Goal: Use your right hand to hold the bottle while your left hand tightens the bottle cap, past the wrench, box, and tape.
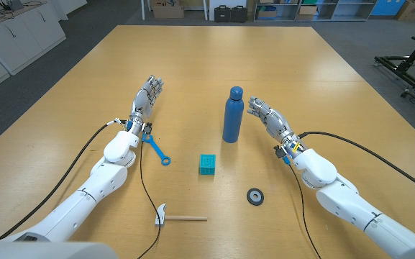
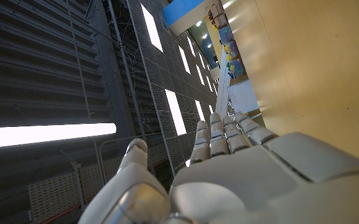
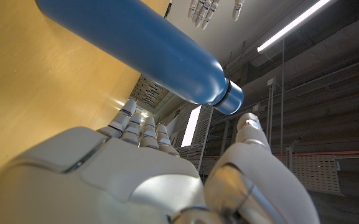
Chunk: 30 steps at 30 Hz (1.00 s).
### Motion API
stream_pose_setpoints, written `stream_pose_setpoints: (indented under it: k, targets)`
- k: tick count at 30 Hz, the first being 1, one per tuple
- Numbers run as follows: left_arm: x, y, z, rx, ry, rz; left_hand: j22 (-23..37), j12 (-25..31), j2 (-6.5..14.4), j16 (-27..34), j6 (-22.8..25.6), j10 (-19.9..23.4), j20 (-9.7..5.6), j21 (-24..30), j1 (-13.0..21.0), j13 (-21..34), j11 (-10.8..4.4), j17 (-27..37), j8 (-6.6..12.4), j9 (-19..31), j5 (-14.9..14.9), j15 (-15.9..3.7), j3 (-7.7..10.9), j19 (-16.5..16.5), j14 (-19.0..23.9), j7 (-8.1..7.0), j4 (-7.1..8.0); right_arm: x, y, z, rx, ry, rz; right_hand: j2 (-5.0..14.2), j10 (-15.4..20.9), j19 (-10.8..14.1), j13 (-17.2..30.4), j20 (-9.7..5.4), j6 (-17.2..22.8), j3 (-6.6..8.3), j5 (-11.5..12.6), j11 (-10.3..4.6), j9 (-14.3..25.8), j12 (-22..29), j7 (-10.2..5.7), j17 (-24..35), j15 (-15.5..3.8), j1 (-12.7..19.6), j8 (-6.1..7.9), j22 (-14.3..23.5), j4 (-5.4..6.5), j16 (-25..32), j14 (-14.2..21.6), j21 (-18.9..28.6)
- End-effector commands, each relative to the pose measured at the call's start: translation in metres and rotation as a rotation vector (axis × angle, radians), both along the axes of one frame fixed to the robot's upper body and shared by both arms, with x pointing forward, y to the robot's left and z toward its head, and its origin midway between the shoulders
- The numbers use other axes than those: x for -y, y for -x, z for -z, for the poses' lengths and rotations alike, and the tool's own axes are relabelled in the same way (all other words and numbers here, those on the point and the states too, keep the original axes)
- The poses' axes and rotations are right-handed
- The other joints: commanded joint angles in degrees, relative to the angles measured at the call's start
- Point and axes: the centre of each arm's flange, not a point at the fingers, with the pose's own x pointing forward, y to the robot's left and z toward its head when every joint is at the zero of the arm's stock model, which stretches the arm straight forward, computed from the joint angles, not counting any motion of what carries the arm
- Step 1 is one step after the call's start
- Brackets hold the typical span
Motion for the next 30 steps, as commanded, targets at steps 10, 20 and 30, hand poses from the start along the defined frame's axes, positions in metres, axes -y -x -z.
stream_pose_setpoints:
  k: [10, 20, 30]
  targets:
    - [0.001, 0.003, 0.003, 0.007, 0.002, 0.000, 0.1, 0.5, 0.2, 0.3, 1.0, 1.3, -2.27, 0.1, 0.5, 0.0, -0.06, 0.2, 0.18, 0.3, -0.2, -0.08, 0.19, 1.0, 1.0, -0.17, -0.49, 0.002, -0.002, 0.001, 0.042, 0.112, 0.099, -2.40, -7.3, -3.8, 0.4, 0.29, -7.5, 0.15, 3.3, 0.37, 0.2, -1.0, 3.19, -0.8, 0.41, 6.6, -0.72, 0.1, -0.96, -0.8, -6.0, -4.2]
    - [0.002, 0.004, 0.003, 0.002, -0.003, -0.001, 0.1, 0.5, 0.3, 0.2, 1.3, 1.4, -2.18, 0.1, 0.5, -0.1, -0.20, 0.2, 0.22, 0.4, -0.3, -0.07, 0.22, 1.1, 1.2, -0.27, -0.55, -0.003, 0.000, -0.011, 0.072, 0.241, 0.148, -3.65, -15.5, -8.1, 0.6, -0.13, -17.1, -0.86, 8.3, 0.56, 0.5, -1.1, 3.54, -1.5, 1.00, 12.4, -1.09, 0.2, -0.34, -1.0, -13.2, -8.2]
    - [0.002, 0.004, 0.004, -0.005, 0.002, -0.003, 0.1, 0.5, 0.3, 0.2, 1.4, 1.5, -2.12, 0.1, 0.5, -0.1, -0.18, 0.2, 0.24, 0.4, -0.3, -0.07, 0.24, 1.1, 1.2, -0.37, -0.57, -0.009, -0.002, -0.014, 0.080, 0.297, 0.181, -3.68, -14.7, -7.4, 0.6, -0.11, -16.3, -1.16, 9.0, 0.31, 0.5, -0.3, 3.29, -1.7, 0.78, 13.4, -0.20, 0.3, -0.20, -0.3, -12.5, -8.4]
